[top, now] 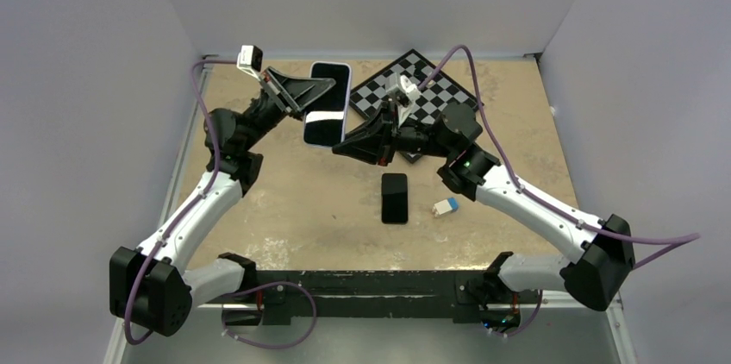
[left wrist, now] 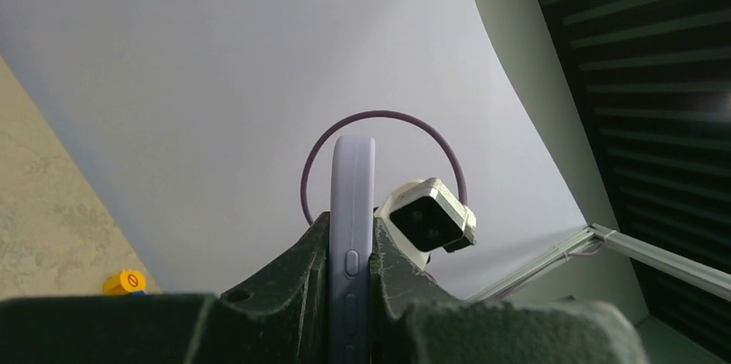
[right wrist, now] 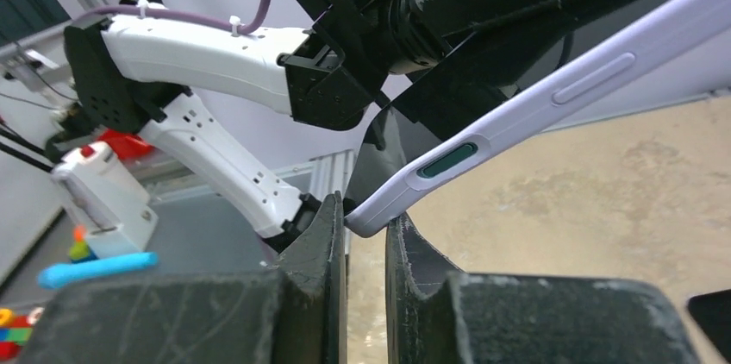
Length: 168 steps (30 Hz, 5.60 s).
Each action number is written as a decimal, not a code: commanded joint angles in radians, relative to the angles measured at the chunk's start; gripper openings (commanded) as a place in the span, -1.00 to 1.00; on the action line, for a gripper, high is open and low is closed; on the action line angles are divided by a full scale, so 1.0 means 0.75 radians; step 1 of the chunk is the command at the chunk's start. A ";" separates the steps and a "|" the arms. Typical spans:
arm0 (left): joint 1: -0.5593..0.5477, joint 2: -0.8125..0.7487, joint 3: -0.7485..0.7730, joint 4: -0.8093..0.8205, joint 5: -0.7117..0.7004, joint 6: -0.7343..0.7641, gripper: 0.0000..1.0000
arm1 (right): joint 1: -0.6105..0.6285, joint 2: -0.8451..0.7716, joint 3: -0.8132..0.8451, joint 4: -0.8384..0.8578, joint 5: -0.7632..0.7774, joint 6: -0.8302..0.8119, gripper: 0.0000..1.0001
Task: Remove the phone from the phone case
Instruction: Remove the phone case from the phone.
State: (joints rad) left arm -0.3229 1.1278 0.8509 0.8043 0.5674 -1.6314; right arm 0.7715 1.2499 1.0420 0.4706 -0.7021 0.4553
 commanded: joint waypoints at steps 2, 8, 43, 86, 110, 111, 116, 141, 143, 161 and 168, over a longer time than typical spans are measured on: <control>-0.016 -0.029 0.019 -0.029 -0.012 -0.281 -1.00 | -0.019 0.033 0.109 -0.052 0.095 -0.521 -1.00; -0.027 -0.021 0.010 -0.009 0.000 -0.314 -1.00 | -0.020 0.092 0.214 -0.142 0.139 -0.657 -1.00; -0.028 0.058 0.060 0.134 -0.014 -0.186 -1.00 | -0.039 -0.115 0.120 -0.277 -0.065 -0.059 0.19; -0.037 0.041 0.070 0.264 0.013 -0.371 -1.00 | -0.067 0.075 0.189 -0.194 0.003 -0.154 -0.72; -0.054 0.089 0.078 0.333 0.026 -0.472 -1.00 | -0.061 0.219 0.349 -0.589 0.659 -0.693 -1.00; -0.054 0.088 0.083 0.329 0.029 -0.470 -1.00 | -0.061 0.218 0.341 -0.607 0.694 -0.719 -1.00; -0.054 0.093 0.087 0.300 0.029 -0.444 -1.00 | -0.050 0.213 0.332 -0.649 0.801 -0.748 -1.00; -0.050 0.132 0.090 0.103 0.003 0.008 -1.00 | -0.068 -0.154 0.175 -0.716 0.311 0.204 0.00; -0.050 0.129 0.091 0.068 -0.002 0.047 -1.00 | -0.074 -0.197 0.102 -0.567 0.248 0.341 0.02; -0.050 0.122 0.078 0.042 -0.027 0.065 -1.00 | -0.074 -0.170 -0.053 -0.188 0.168 0.598 -0.40; -0.050 0.103 0.081 0.055 -0.023 0.034 -1.00 | -0.074 -0.118 -0.068 -0.172 0.194 0.592 -0.37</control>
State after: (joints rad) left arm -0.3550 1.2560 0.8619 0.7753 0.5545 -1.5856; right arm 0.7120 1.1500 1.0054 0.2844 -0.5610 0.8864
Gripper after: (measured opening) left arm 0.200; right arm 0.310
